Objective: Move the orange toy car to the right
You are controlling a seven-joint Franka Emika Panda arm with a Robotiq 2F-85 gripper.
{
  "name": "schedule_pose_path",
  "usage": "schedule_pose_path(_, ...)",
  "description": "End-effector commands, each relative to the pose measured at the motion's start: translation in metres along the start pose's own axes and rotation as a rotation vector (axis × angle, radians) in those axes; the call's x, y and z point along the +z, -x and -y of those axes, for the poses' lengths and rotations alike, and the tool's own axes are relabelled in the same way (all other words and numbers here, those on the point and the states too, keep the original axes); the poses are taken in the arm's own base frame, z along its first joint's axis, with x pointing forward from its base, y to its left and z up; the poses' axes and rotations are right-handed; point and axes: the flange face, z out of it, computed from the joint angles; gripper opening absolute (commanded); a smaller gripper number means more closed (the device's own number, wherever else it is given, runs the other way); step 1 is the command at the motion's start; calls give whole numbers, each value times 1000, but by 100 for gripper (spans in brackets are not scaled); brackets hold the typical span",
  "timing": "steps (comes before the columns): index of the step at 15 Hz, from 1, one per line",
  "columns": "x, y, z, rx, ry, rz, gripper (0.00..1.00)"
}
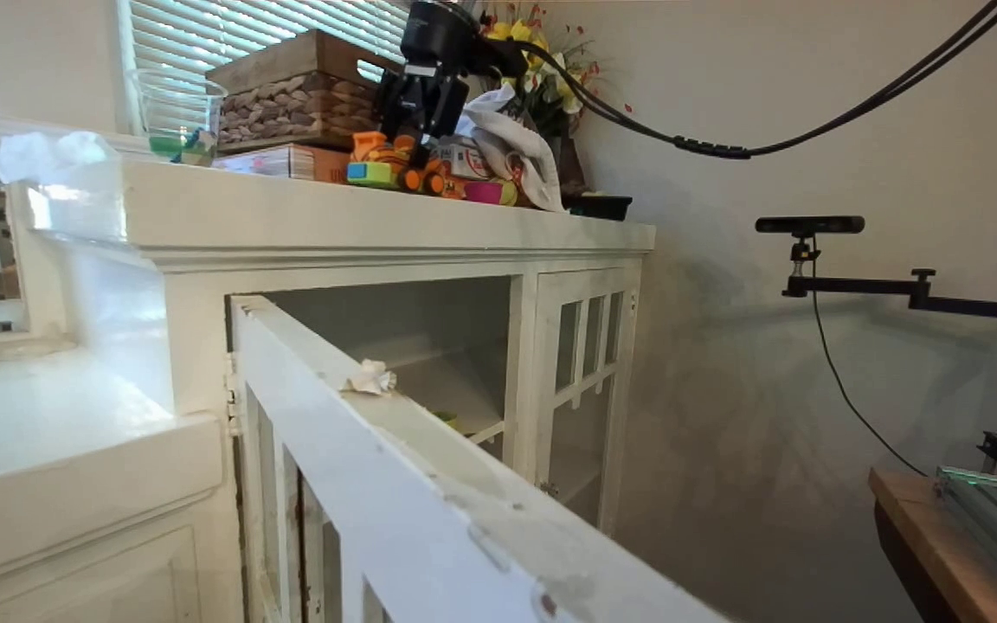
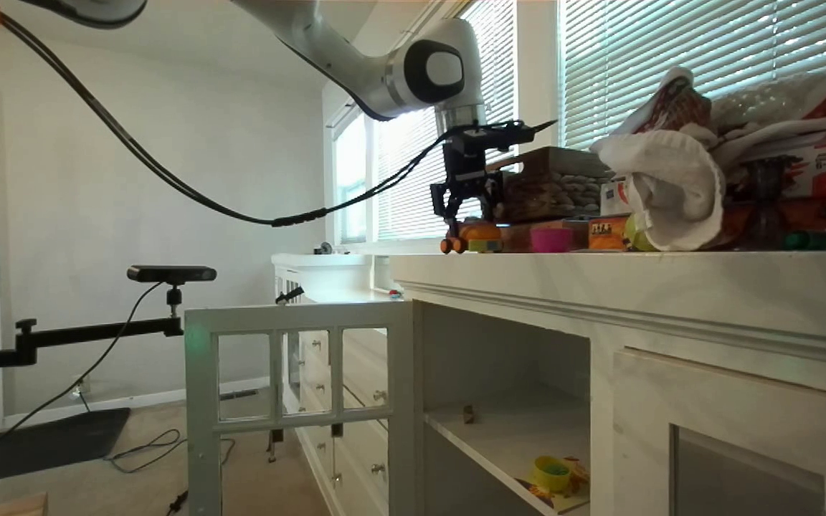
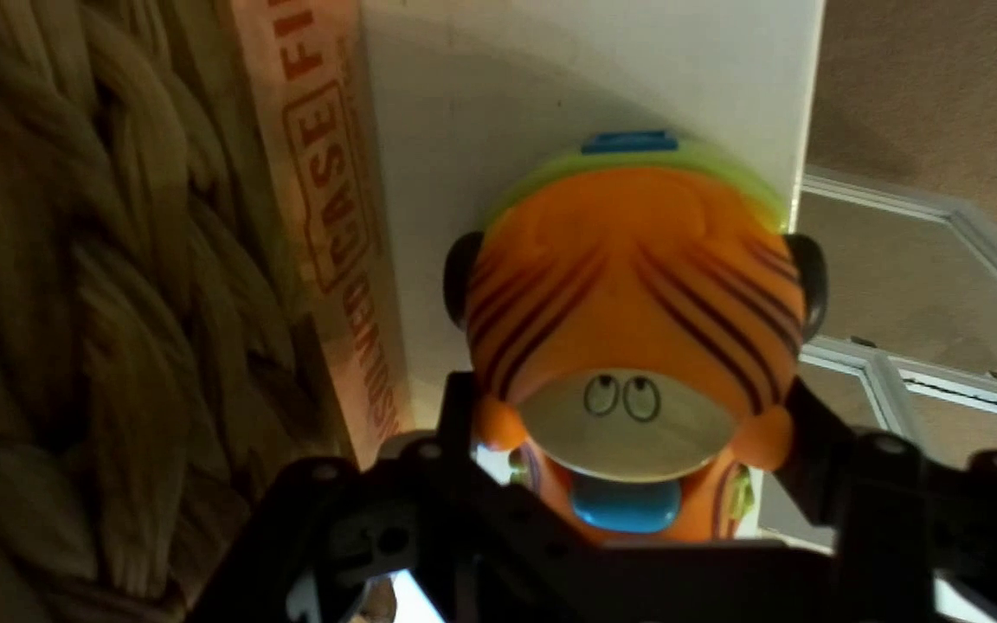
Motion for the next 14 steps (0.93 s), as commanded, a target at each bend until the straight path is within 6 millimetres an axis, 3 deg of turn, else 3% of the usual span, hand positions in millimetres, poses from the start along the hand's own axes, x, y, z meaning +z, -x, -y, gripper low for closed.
schedule_pose_path(1,-1,7,11,-20,-19,-14,55)
schedule_pose_path(14,-4,32,18,-21,-3,-13,55)
